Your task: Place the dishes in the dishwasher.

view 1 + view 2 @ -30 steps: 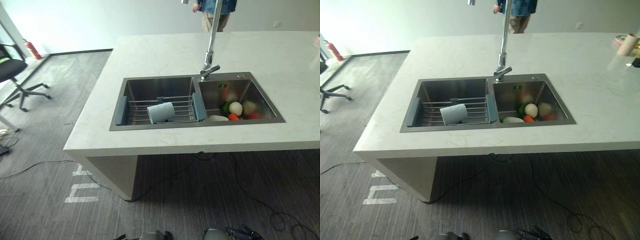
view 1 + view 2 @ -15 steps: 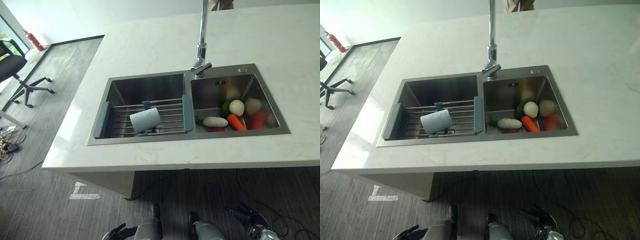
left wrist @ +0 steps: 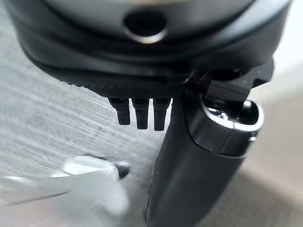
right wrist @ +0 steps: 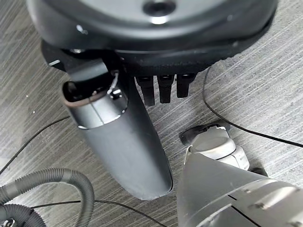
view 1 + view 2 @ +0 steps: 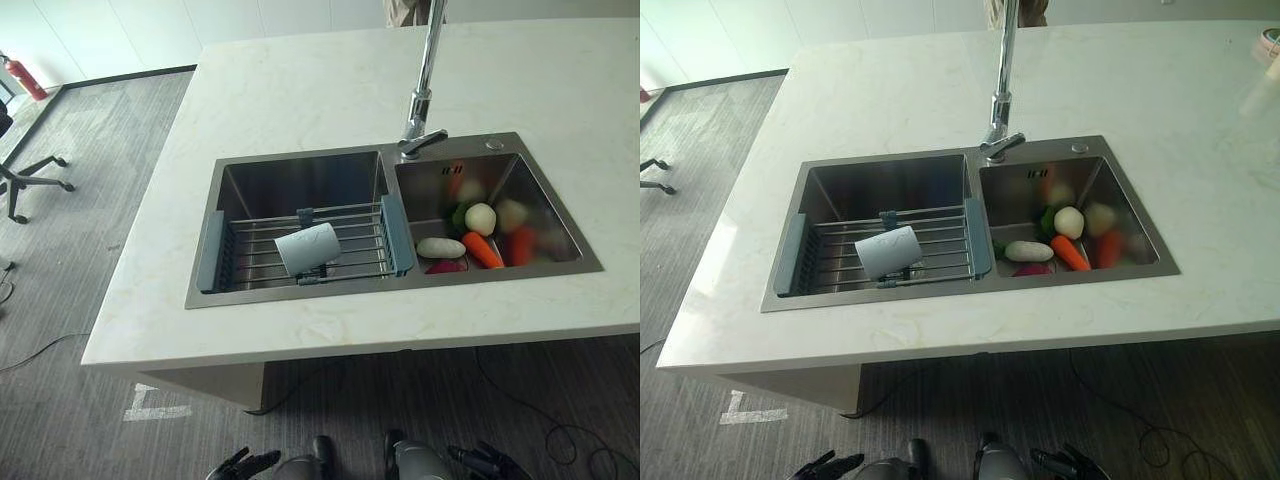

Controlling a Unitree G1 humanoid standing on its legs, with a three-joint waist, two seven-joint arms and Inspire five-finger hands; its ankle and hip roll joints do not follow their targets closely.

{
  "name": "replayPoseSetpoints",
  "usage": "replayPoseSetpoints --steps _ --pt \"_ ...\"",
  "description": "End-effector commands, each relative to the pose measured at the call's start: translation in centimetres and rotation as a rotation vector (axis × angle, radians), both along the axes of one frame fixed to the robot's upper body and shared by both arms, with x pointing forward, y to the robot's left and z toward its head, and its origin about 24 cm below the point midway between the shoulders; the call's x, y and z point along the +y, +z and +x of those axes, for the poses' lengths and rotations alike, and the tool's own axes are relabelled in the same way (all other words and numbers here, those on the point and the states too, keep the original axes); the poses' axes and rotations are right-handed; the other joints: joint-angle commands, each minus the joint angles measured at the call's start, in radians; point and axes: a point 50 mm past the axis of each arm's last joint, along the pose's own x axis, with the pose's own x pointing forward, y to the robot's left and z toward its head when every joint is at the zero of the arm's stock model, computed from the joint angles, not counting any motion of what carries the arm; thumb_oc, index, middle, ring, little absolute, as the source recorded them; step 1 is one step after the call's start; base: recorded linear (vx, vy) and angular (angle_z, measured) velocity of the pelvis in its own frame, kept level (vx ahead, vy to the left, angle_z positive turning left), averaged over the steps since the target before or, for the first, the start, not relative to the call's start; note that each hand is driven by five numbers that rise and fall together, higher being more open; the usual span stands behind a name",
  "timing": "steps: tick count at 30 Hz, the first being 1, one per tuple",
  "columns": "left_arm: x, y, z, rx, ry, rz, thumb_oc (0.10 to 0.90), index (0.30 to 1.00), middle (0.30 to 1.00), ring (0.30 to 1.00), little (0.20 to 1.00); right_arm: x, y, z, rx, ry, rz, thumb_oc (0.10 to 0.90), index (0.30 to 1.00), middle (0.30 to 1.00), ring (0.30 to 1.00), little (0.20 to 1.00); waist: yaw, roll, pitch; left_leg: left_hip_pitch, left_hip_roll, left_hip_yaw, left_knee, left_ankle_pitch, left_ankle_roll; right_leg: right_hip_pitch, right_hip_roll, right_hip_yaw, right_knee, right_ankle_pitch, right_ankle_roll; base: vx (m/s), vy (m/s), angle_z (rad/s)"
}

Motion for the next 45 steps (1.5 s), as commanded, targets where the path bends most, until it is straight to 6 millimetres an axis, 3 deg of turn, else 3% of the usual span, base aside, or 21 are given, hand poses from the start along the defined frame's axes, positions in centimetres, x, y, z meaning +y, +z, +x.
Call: replayPoseSetpoints --steps 1,3,4,5,7,9,10,11,12,15,17,20,23,28,30,34,40,42,45 --pt "5.4 1.8 -1.6 -0.039 0.268 0.211 0.8 0.9 0.9 0.9 0.9 -3.2 1.6 0.6 -0.087 -0.089 -0.077 0.8 0.9 0.9 0.9 0.9 0.003 0.005 -0.016 -0.048 0.039 -0.027 0.077 -0.14 -0.039 0.058 -0.091 -0.033 -0.084 -0.027 0.114 0.03 0.034 0.03" --pt "7.0 2.6 -2.6 0.026 0.277 0.35 0.8 0.9 0.9 0.9 0.9 -3.8 1.7 0.3 -0.082 -0.109 -0.083 0.8 0.9 0.9 0.9 0.9 0.004 0.008 -0.015 -0.044 0.038 -0.03 0.077 -0.141 -0.04 0.064 -0.093 -0.037 -0.084 -0.03 0.114 0.02 0.022 0.01" --pt "9.9 4.6 -3.4 0.126 0.236 0.652 0.8 0.9 0.9 0.9 0.9 -4.5 1.9 -0.3 -0.069 -0.124 -0.091 0.8 0.9 0.9 0.9 0.9 0.003 0.012 -0.016 -0.037 0.037 -0.032 0.077 -0.146 -0.042 0.071 -0.095 -0.038 -0.084 -0.037 0.116 0.02 0.09 0.04" --pt "13.3 7.4 -3.7 0.13 0.315 0.857 0.8 0.9 0.9 0.9 0.9 -5.3 2.2 -0.6 -0.053 -0.135 -0.103 0.8 0.9 0.9 0.9 0.9 0.004 0.022 -0.018 -0.036 0.037 -0.029 0.077 -0.146 -0.041 0.071 -0.096 -0.036 -0.084 -0.04 0.115 0.03 0.098 0.05" --pt "15.3 9.6 -3.2 0.107 0.338 1.011 0.8 0.9 0.9 0.9 0.9 -5.6 2.2 -1.1 -0.046 -0.151 -0.102 0.8 0.9 0.9 0.9 0.9 0.007 0.026 -0.021 -0.041 0.036 -0.03 0.077 -0.142 -0.04 0.066 -0.098 -0.038 -0.084 -0.037 0.115 -0.01 0.036 0.02" --pt "19.3 16.6 0.2 -0.044 0.336 1.359 0.8 0.9 0.9 0.9 0.9 -5.7 2.1 -2.5 -0.034 -0.186 -0.1 0.8 0.9 0.9 0.9 0.9 0.025 0.039 -0.025 -0.038 0.034 -0.038 0.077 -0.151 -0.037 0.077 -0.105 -0.053 -0.084 -0.047 0.122 -0.02 0.003 0.07" --pt "19.5 17.1 0.5 -0.06 0.331 1.381 0.8 0.9 0.9 0.9 0.9 -5.6 2.0 -2.5 -0.035 -0.186 -0.1 0.8 0.9 0.9 0.9 0.9 0.026 0.04 -0.027 -0.044 0.033 -0.038 0.077 -0.145 -0.036 0.072 -0.105 -0.054 -0.084 -0.042 0.122 -0.04 0.0 0.23" --pt "20.1 19.3 1.7 -0.109 0.292 1.484 0.8 0.9 0.9 0.9 0.9 -5.5 2.0 -2.6 -0.037 -0.187 -0.099 0.8 0.9 0.9 0.9 0.9 0.029 0.042 -0.03 -0.044 0.033 -0.04 0.077 -0.147 -0.036 0.074 -0.105 -0.056 -0.084 -0.044 0.123 -0.02 -0.019 0.22" --pt "20.6 29.8 6.6 -0.383 0.191 1.892 0.8 0.9 0.9 0.9 0.9 -4.9 1.7 -2.6 -0.055 -0.169 -0.096 0.8 0.9 0.9 0.9 0.9 0.037 0.052 -0.039 -0.038 0.03 -0.049 0.077 -0.158 -0.038 0.086 -0.103 -0.059 -0.084 -0.058 0.125 0.01 -0.029 0.2" --pt "18.1 36.9 9.6 -0.673 0.152 2.069 0.8 0.9 0.9 0.9 0.9 -3.9 1.4 -1.7 -0.064 -0.142 -0.084 0.8 0.9 0.9 0.9 0.9 0.038 0.05 -0.056 -0.04 0.032 -0.047 0.077 -0.161 -0.042 0.086 -0.105 -0.064 -0.084 -0.061 0.126 0.02 -0.061 0.15" --pt "16.0 39.2 10.9 -0.824 0.13 2.103 0.8 0.9 0.9 0.9 0.9 -3.1 1.2 -1.2 -0.064 -0.127 -0.069 0.8 0.9 0.9 0.9 0.9 0.036 0.045 -0.069 -0.04 0.036 -0.04 0.077 -0.164 -0.045 0.084 -0.107 -0.068 -0.084 -0.064 0.127 0.02 -0.063 0.0" --pt "12.7 40.5 12.3 -1.064 0.067 2.033 0.8 0.9 0.9 0.9 0.9 -2.0 0.7 -1.1 -0.043 -0.111 -0.057 0.8 0.9 0.9 0.9 0.9 0.028 0.037 -0.081 -0.032 0.042 -0.028 0.077 -0.171 -0.045 0.085 -0.109 -0.064 -0.084 -0.066 0.128 0.04 -0.055 -0.24" --pt "9.1 41.3 14.4 -1.281 -0.124 1.884 0.8 0.9 0.9 0.9 0.9 -1.5 0.3 -1.9 0.002 -0.129 -0.045 0.8 0.9 0.9 0.9 0.9 0.008 0.034 -0.086 -0.018 0.045 -0.016 0.077 -0.177 -0.044 0.088 -0.103 -0.049 -0.084 -0.063 0.131 0.06 -0.063 -0.15" --pt "5.4 41.7 17.1 -1.414 -0.415 1.65 0.8 0.9 0.9 0.9 0.9 -1.2 -0.1 -3.5 0.051 -0.153 -0.03 0.8 0.9 0.9 0.9 0.9 -0.023 0.032 -0.092 -0.01 0.055 0.007 0.077 -0.179 -0.045 0.081 -0.095 -0.025 -0.084 -0.054 0.139 0.04 -0.05 -0.13" --pt "3.7 40.9 19.4 -1.407 -0.643 1.403 0.8 0.9 0.9 0.9 0.9 -1.1 -0.3 -4.5 0.073 -0.152 -0.026 0.8 0.9 0.9 0.9 0.9 -0.044 0.035 -0.089 -0.008 0.062 0.018 0.077 -0.177 -0.047 0.072 -0.087 -0.004 -0.084 -0.045 0.144 0.04 -0.082 -0.16" --pt "3.0 40.0 21.1 -1.339 -0.762 1.313 0.8 0.9 0.9 0.9 0.9 -1.2 -0.3 -4.9 0.072 -0.148 -0.023 0.8 0.9 0.9 0.9 0.9 -0.063 0.039 -0.082 -0.009 0.072 0.029 0.077 -0.171 -0.051 0.062 -0.078 0.014 -0.084 -0.037 0.147 0.04 -0.07 -0.19" --pt "6.1 37.0 22.7 -1.088 -0.852 1.191 0.8 0.9 0.9 0.9 0.9 -1.7 0.1 -4.1 0.03 -0.131 -0.034 0.8 0.9 0.9 0.9 0.9 -0.072 0.05 -0.064 -0.031 0.081 0.033 0.077 -0.154 -0.064 0.034 -0.078 0.021 -0.084 -0.029 0.15 0.02 -0.044 -0.08" --pt "6.9 35.3 22.8 -1.052 -0.883 1.021 0.8 0.9 0.9 0.9 0.9 -2.0 0.3 -4.0 0.024 -0.13 -0.036 0.8 0.9 0.9 0.9 0.9 -0.072 0.057 -0.056 -0.039 0.078 0.028 0.077 -0.149 -0.064 0.027 -0.08 0.025 -0.084 -0.026 0.149 0.0 0.005 -0.02" --pt "7.1 33.8 22.9 -1.015 -0.925 0.913 0.8 0.9 0.9 0.9 0.9 -2.3 0.4 -3.7 0.012 -0.117 -0.035 0.8 0.9 0.9 0.9 0.9 -0.074 0.067 -0.05 -0.043 0.073 0.027 0.077 -0.145 -0.064 0.022 -0.086 0.024 -0.084 -0.022 0.15 0.0 0.023 0.0"
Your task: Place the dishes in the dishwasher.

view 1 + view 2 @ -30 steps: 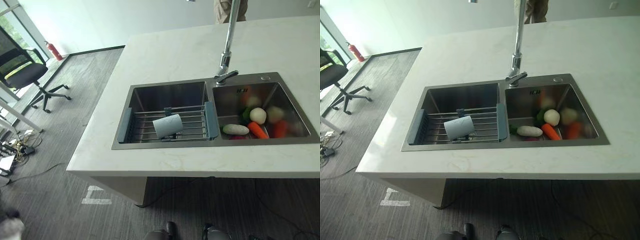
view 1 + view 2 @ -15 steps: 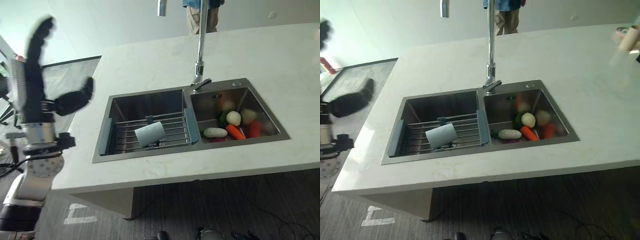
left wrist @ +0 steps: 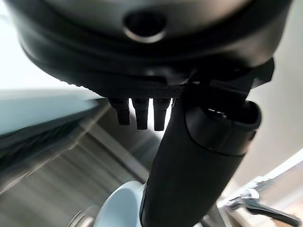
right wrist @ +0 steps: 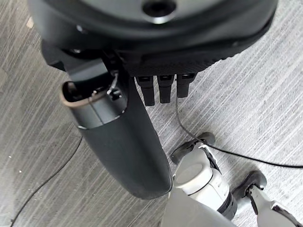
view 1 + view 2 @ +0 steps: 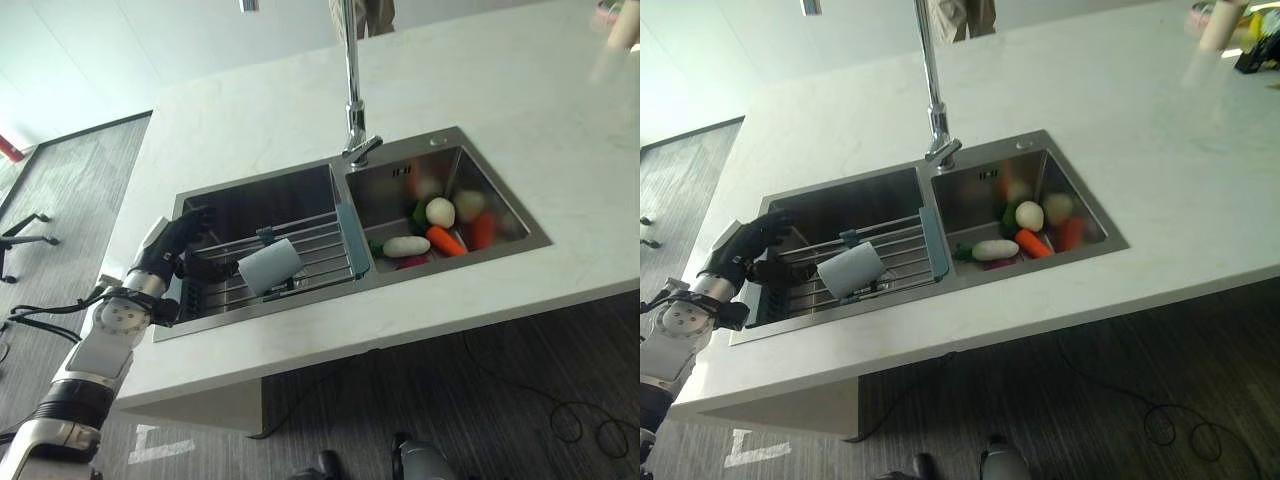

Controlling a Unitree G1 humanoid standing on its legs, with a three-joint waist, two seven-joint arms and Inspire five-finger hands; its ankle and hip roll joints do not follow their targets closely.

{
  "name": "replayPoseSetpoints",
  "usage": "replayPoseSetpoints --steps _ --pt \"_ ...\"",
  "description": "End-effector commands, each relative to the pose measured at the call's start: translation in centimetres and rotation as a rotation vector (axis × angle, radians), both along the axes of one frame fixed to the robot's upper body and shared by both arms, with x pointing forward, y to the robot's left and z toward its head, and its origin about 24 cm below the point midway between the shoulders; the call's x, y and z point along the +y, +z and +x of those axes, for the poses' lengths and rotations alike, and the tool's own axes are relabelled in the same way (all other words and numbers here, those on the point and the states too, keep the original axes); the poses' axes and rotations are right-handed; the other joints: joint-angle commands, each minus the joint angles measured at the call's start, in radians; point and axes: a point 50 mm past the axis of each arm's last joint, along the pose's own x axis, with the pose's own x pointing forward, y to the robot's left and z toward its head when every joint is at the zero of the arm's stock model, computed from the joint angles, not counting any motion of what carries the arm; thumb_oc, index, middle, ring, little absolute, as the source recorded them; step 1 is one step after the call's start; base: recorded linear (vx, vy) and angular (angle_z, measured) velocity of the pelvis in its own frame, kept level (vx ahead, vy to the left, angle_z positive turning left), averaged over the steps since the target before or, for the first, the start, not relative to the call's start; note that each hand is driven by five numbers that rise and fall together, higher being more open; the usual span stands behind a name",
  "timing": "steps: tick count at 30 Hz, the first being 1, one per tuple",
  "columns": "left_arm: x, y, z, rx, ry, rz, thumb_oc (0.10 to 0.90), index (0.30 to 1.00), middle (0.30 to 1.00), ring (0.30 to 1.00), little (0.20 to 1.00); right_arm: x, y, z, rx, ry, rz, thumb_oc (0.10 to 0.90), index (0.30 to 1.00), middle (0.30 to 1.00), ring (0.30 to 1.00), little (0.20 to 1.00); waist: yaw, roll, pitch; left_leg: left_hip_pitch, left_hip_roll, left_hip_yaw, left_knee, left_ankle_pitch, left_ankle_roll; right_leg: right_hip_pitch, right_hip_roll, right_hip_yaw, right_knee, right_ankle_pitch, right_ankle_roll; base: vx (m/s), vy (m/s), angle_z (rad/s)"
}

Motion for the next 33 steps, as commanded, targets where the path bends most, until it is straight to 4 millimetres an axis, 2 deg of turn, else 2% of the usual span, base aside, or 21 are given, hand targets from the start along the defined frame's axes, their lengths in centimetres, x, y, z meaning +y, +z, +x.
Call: replayPoseSetpoints --steps 1,4,8,17,33 --pt "0.5 6.5 0.8 -0.238 -0.055 -0.063 0.8 0.9 0.9 0.9 0.9 -0.8 0.5 0.7 -0.046 0.011 -0.015 0.8 0.9 0.9 0.9 0.9 -0.006 -0.003 -0.02 -0.029 0.032 -0.043 0.097 -0.165 -0.026 0.095 -0.106 0.013 -0.117 -0.019 0.156 0.01 0.047 0.02" --pt "1.0 6.3 0.8 -0.194 -0.092 -0.07 0.8 0.9 0.9 0.9 0.9 -0.8 0.7 1.5 -0.067 0.042 -0.025 0.8 0.9 0.9 0.9 0.9 -0.008 0.01 -0.018 -0.031 0.023 -0.039 0.097 -0.162 -0.024 0.093 -0.118 0.012 -0.117 -0.015 0.16 0.02 0.082 0.02" --pt "0.7 7.1 0.9 -0.191 -0.151 -0.09 0.8 0.9 0.9 0.9 0.9 -1.1 0.9 2.0 -0.078 0.036 -0.035 0.8 0.9 0.9 0.9 0.9 -0.006 0.016 -0.014 -0.034 0.018 -0.035 0.097 -0.159 -0.023 0.088 -0.125 0.011 -0.117 -0.011 0.165 0.0 0.02 -0.01" --pt "0.5 8.6 0.9 -0.242 -0.18 -0.088 0.8 0.9 0.9 0.9 0.9 -1.1 0.7 1.4 -0.058 0.027 -0.022 0.8 0.9 0.9 0.9 0.9 -0.01 0.017 -0.006 -0.042 0.02 -0.027 0.097 -0.156 -0.024 0.077 -0.128 0.014 -0.117 -0.006 0.169 0.0 0.0 0.0" --pt "-1.3 10.4 1.3 -0.287 -0.255 -0.044 0.8 0.9 0.9 0.9 0.9 -1.0 0.8 1.7 -0.076 0.031 -0.015 0.8 0.9 0.9 0.9 0.9 -0.024 0.017 -0.003 -0.043 0.029 -0.015 0.097 -0.155 -0.03 0.068 -0.124 0.026 -0.117 -0.004 0.169 0.0 -0.002 0.0"
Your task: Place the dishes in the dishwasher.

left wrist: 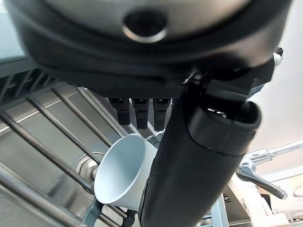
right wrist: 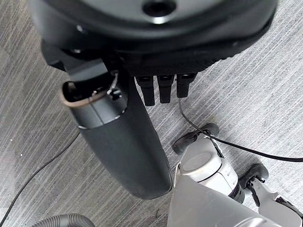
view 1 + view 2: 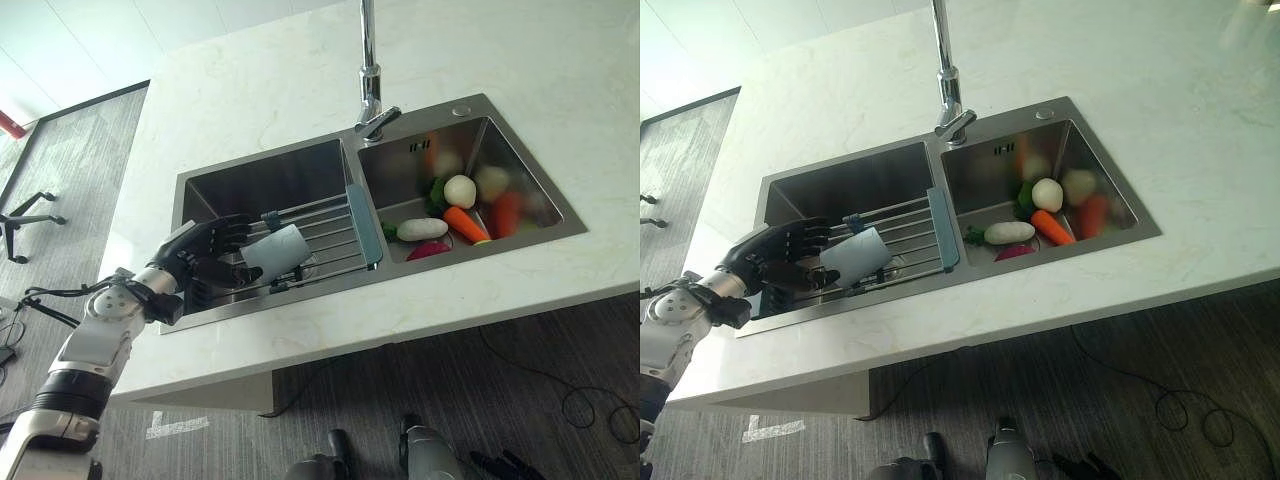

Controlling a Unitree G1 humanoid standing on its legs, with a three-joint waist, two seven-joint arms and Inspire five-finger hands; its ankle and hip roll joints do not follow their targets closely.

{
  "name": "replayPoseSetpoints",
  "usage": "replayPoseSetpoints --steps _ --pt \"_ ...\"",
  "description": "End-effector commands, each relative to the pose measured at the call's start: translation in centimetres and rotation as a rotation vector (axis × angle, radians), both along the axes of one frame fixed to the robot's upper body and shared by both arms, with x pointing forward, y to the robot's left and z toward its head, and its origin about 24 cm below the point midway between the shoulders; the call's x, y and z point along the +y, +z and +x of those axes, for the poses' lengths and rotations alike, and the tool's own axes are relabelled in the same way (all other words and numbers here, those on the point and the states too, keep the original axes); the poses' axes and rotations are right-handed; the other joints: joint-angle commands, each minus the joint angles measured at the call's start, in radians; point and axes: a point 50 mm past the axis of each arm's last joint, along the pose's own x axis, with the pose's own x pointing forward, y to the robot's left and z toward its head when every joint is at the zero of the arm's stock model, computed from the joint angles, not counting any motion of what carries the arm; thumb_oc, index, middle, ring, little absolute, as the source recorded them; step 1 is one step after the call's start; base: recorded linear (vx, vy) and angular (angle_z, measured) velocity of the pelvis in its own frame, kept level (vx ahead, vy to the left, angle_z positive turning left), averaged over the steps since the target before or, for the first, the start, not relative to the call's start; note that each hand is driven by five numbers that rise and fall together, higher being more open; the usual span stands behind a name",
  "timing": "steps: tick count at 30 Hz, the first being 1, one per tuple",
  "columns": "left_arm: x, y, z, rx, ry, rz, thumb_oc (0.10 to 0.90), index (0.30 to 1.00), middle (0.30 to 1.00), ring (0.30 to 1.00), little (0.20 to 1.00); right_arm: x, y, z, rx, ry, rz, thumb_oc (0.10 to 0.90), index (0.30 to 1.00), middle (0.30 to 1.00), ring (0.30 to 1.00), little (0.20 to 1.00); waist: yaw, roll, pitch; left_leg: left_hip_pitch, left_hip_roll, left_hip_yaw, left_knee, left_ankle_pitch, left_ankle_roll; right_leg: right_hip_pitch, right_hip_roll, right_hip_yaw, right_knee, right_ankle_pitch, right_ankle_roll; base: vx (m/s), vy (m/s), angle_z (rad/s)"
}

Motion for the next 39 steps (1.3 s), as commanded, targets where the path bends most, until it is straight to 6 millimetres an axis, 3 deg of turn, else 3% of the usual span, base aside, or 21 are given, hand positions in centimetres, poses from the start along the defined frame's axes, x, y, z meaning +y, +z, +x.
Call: replayPoseSetpoints --steps 1,16,19,39 --pt "0.6 8.2 0.4 -0.303 -0.026 0.03 0.8 0.9 0.9 0.9 0.9 -0.5 0.1 -0.9 0.008 -0.012 -0.013 0.8 0.9 0.9 0.9 0.9 -0.03 0.007 -0.051 -0.057 0.059 -0.032 0.132 -0.163 -0.048 0.075 -0.099 0.01 -0.116 -0.004 0.155 0.0 0.0 0.0" --pt "0.1 8.3 1.0 -0.313 -0.003 0.137 0.8 0.9 0.9 0.9 0.9 -0.8 0.3 -0.8 -0.009 -0.012 -0.02 0.8 0.9 0.9 0.9 0.9 -0.053 0.014 -0.035 -0.061 0.06 -0.018 0.132 -0.162 -0.05 0.057 -0.096 0.03 -0.116 0.004 0.158 0.0 0.0 -0.02" --pt "0.0 7.7 1.2 -0.26 -0.011 0.261 0.8 0.9 0.9 0.9 0.9 -0.9 0.4 -0.8 -0.012 -0.018 -0.024 0.8 0.9 0.9 0.9 0.9 -0.061 0.017 -0.029 -0.062 0.058 -0.016 0.132 -0.162 -0.05 0.051 -0.096 0.038 -0.116 0.009 0.161 0.01 0.0 -0.1" --pt "0.7 6.2 2.1 -0.09 0.012 0.647 0.8 0.9 0.9 0.9 0.9 -3.0 1.9 0.6 -0.082 -0.008 -0.083 0.8 0.9 0.9 0.9 0.9 -0.108 0.051 0.041 -0.089 0.042 0.004 0.132 -0.153 -0.048 -0.005 -0.098 0.08 -0.116 0.035 0.168 -0.01 0.015 -0.07"
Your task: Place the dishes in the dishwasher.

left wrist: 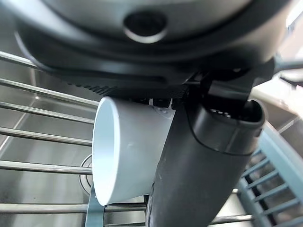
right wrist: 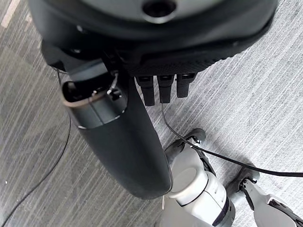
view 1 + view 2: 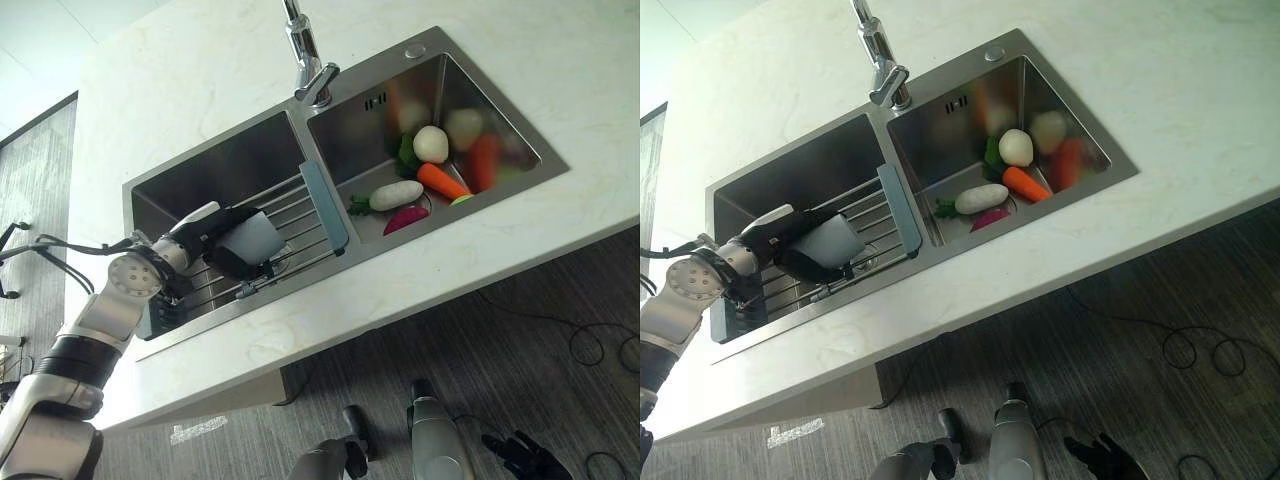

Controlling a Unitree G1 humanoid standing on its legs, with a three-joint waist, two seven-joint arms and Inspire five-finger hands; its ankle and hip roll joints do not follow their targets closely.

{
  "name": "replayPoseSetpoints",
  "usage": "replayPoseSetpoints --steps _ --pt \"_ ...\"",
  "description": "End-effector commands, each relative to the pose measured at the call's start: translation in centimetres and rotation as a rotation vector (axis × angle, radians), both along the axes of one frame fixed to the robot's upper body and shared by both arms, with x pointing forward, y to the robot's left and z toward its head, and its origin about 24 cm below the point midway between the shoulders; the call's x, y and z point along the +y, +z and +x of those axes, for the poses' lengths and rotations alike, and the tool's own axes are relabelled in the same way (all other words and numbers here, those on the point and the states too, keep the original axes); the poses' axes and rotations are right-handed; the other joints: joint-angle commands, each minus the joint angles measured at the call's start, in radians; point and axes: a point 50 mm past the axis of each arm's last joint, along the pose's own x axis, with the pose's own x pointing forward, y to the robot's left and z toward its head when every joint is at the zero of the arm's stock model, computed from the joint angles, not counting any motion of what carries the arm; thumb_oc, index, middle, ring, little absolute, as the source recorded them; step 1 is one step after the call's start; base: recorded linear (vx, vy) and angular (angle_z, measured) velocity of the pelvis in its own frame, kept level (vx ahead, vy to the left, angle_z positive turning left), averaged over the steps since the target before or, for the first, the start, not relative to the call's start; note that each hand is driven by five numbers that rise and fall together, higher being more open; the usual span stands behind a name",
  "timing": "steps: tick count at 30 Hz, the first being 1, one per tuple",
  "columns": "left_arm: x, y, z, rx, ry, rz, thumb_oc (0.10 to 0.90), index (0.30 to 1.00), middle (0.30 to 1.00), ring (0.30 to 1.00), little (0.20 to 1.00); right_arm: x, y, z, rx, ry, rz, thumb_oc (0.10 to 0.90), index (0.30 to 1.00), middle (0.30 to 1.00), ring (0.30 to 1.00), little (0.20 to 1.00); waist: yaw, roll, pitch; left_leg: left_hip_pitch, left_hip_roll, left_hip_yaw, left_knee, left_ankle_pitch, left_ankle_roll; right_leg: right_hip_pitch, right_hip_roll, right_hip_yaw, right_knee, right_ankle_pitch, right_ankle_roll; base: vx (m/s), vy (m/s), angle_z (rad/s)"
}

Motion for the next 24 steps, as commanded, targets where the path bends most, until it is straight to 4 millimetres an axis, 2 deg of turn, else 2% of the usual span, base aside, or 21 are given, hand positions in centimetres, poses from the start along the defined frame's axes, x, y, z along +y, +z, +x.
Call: replayPoseSetpoints --steps 1,5,6,7,16,24 --pt "3.2 3.3 -0.5 -0.078 0.093 0.148 0.8 0.9 0.9 0.9 0.9 -0.8 0.3 -1.3 -0.001 -0.03 -0.014 0.8 0.9 0.9 0.9 0.9 -0.028 -0.027 -0.06 -0.076 0.05 -0.071 0.149 -0.154 -0.051 0.061 -0.109 0.002 -0.131 0.018 0.157 -0.02 0.009 -0.05" --pt "3.6 2.8 -0.3 -0.061 0.118 0.197 0.8 0.9 0.9 0.9 0.9 -1.0 0.5 -0.9 -0.019 -0.023 -0.018 0.8 0.9 0.9 0.9 0.9 -0.03 -0.025 -0.054 -0.081 0.049 -0.07 0.149 -0.152 -0.051 0.055 -0.109 0.002 -0.131 0.021 0.157 -0.01 0.002 -0.01" --pt "3.5 2.7 -0.3 -0.07 0.113 0.23 0.535 0.502 0.502 0.502 0.502 -1.0 0.5 -0.7 -0.022 -0.022 -0.02 0.8 0.9 0.9 0.9 0.9 -0.031 -0.025 -0.053 -0.082 0.049 -0.07 0.149 -0.151 -0.051 0.054 -0.109 0.001 -0.131 0.022 0.157 0.0 0.0 0.0" --pt "3.5 2.7 -0.3 -0.081 0.104 0.277 0.4 0.3 0.3 0.3 0.3 -1.0 0.6 -0.6 -0.027 -0.02 -0.022 0.8 0.9 0.9 0.9 0.9 -0.031 -0.024 -0.052 -0.083 0.049 -0.07 0.149 -0.15 -0.052 0.053 -0.11 0.001 -0.131 0.022 0.156 0.0 0.0 0.0" --pt "3.5 2.9 -0.2 -0.073 0.056 0.465 0.4 0.3 0.3 0.3 0.3 -1.1 0.9 0.4 -0.042 -0.006 -0.026 0.8 0.9 0.9 0.9 0.9 -0.031 -0.023 -0.045 -0.088 0.047 -0.072 0.149 -0.148 -0.052 0.05 -0.109 -0.002 -0.131 0.026 0.157 -0.01 0.003 0.0" --pt "3.0 5.0 -0.1 -0.231 0.055 0.559 0.4 0.3 0.3 0.3 0.3 -0.8 0.6 0.1 -0.029 -0.006 -0.02 0.8 0.9 0.9 0.9 0.9 -0.021 -0.026 -0.058 -0.078 0.05 -0.076 0.149 -0.148 -0.053 0.067 -0.109 -0.015 -0.131 0.021 0.156 0.0 0.0 0.0"
